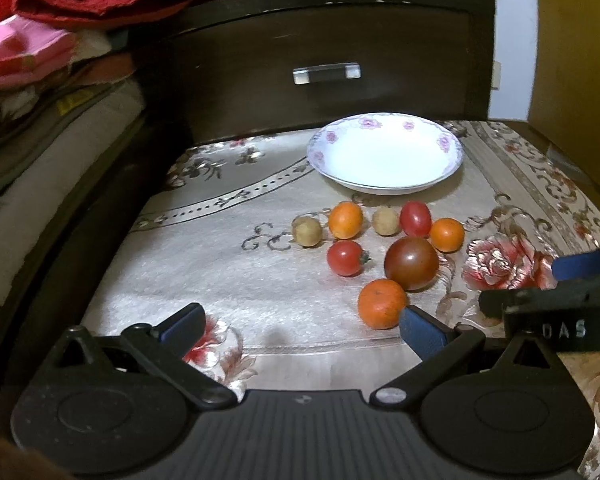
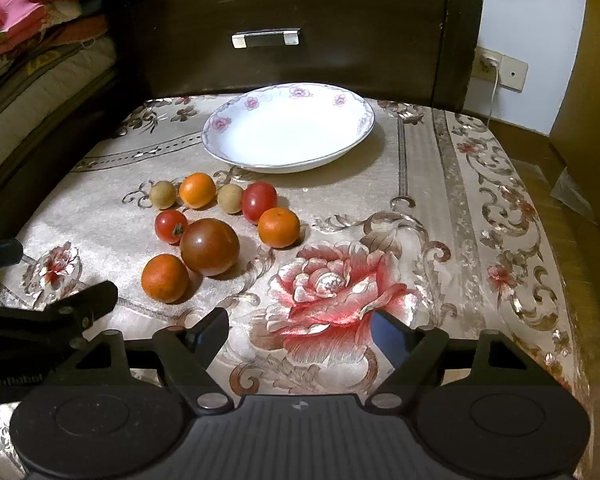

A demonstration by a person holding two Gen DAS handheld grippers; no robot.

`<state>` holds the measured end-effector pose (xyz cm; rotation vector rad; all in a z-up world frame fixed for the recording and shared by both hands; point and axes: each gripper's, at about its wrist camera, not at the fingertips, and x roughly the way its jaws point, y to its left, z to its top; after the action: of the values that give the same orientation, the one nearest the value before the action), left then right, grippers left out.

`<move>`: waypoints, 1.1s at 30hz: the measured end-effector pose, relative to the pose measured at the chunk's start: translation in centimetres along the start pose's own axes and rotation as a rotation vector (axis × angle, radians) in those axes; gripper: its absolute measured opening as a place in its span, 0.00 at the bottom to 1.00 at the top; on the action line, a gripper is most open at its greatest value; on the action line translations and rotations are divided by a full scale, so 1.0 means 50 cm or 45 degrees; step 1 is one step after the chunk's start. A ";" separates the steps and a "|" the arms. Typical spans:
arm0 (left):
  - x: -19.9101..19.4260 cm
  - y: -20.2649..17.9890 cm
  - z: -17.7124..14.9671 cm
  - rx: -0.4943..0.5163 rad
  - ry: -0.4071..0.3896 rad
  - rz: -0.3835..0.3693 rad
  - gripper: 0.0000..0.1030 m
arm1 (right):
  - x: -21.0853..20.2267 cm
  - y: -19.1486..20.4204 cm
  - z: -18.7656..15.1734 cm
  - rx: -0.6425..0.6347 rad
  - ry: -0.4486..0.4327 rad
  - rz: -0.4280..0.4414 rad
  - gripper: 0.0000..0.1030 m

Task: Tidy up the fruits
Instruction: 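Move both tools toward the row of fruits in front of the bowl, then grasp an orange mandarin with the left tool while the right tool grasps the dark brown tomato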

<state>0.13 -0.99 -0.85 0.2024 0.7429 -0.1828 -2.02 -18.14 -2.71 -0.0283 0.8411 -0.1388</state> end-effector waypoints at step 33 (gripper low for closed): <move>0.087 0.005 0.013 -0.060 0.120 -0.243 0.39 | 0.030 -0.006 0.037 -0.036 0.024 0.152 0.59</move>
<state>3.76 -1.34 -3.36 0.0954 0.8594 -0.3382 0.31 -18.68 -2.58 -0.0032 0.8611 -0.0152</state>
